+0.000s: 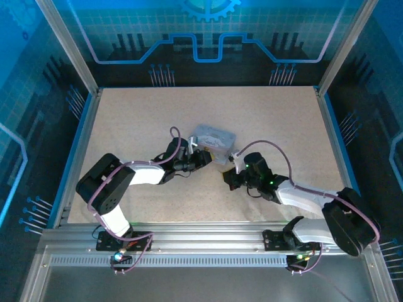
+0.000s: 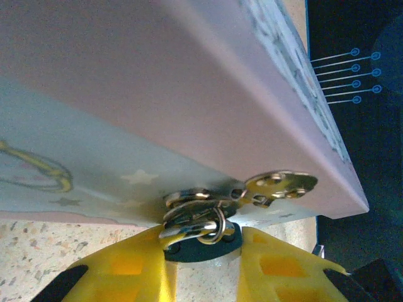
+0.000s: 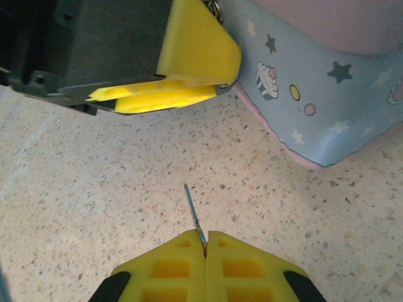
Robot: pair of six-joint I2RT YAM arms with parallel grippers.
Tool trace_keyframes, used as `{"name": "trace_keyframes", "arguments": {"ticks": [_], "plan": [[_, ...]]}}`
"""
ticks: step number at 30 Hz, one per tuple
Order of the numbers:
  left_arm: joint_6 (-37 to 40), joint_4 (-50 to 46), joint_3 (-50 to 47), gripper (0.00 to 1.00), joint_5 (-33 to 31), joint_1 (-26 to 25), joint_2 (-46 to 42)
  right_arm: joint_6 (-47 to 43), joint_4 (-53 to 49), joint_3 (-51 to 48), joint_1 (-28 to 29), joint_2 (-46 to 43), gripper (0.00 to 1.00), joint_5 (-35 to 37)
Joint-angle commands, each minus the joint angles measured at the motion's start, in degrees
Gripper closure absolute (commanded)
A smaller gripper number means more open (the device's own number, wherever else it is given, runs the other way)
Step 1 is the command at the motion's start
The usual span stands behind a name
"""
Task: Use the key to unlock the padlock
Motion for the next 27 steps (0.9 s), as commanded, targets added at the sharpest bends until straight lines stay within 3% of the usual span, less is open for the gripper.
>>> {"name": "trace_keyframes", "arguments": {"ticks": [1,27], "plan": [[-2.4,2.7,-0.9,0.80,1.8,-0.3,-2.0,0.6,8.1,-0.9,1.1,2.2,0.99,1.9],[-3.3,4.1,-1.6,0.82,1.7,-0.6,-1.6,3.0,13.3,4.8,-0.6,12.4,0.99,2.2]]}}
